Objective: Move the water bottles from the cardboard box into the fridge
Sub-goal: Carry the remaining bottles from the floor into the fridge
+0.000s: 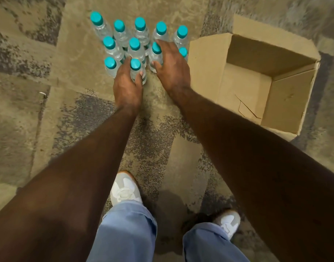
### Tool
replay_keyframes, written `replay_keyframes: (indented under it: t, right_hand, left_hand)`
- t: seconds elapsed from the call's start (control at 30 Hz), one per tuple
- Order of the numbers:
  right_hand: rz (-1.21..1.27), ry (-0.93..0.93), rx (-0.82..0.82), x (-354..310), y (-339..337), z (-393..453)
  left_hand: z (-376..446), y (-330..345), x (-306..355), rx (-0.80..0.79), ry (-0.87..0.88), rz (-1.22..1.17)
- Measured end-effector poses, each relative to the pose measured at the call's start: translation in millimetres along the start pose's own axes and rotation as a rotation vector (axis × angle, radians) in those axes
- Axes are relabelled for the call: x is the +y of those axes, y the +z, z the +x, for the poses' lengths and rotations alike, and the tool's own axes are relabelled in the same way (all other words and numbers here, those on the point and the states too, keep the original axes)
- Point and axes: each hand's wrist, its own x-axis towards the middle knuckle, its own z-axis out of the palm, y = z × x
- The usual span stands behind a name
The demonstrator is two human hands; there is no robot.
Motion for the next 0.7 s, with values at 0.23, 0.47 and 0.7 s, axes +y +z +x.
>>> replay_keyframes:
  t: [0.23,0.47,0.7]
  right_hand:
    - [0.013,0.053,0.037,0,15,17]
    - [0.121,0.079,0.127,1,12,6]
    - [0.055,0.003,-0.047,-12,9,1]
  left_hand:
    - [11,9,-2,0.102,-0.039,-0.059]
    - [7,0,-5,0.068,-0.038,-0.161]
    - [10,4,-10,-0.016,-0.024,-0.184]
